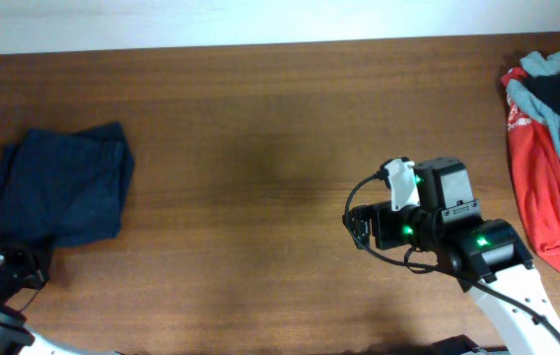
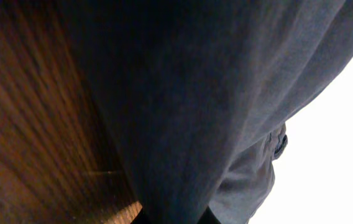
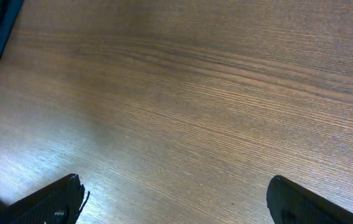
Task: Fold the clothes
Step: 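Drag the folded shorts to the table's left edge with the left gripper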
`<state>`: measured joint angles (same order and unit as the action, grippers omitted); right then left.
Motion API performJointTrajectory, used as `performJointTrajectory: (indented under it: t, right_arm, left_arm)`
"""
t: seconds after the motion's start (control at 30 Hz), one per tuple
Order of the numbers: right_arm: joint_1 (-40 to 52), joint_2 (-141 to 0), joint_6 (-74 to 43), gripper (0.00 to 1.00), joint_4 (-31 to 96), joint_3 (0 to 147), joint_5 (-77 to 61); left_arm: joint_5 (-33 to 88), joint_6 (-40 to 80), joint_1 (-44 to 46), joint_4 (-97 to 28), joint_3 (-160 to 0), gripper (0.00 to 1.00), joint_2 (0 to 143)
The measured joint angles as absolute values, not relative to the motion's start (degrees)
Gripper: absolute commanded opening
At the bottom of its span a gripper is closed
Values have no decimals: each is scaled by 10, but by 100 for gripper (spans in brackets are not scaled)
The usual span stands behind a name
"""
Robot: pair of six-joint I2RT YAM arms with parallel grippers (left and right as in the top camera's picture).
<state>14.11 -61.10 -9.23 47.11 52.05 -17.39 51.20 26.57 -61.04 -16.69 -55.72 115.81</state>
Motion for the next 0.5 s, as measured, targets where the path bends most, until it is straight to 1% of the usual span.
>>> performJointTrajectory:
  t: [0.23,0.5]
  right_arm:
    - [141,-611,-92,99,465,521,-174]
    - [141,-611,-92,99,463,521,-174]
  left_arm:
    - [496,243,-595,-167,-557,1,1153]
    - [449,240,-502,-178,-568,1,1144]
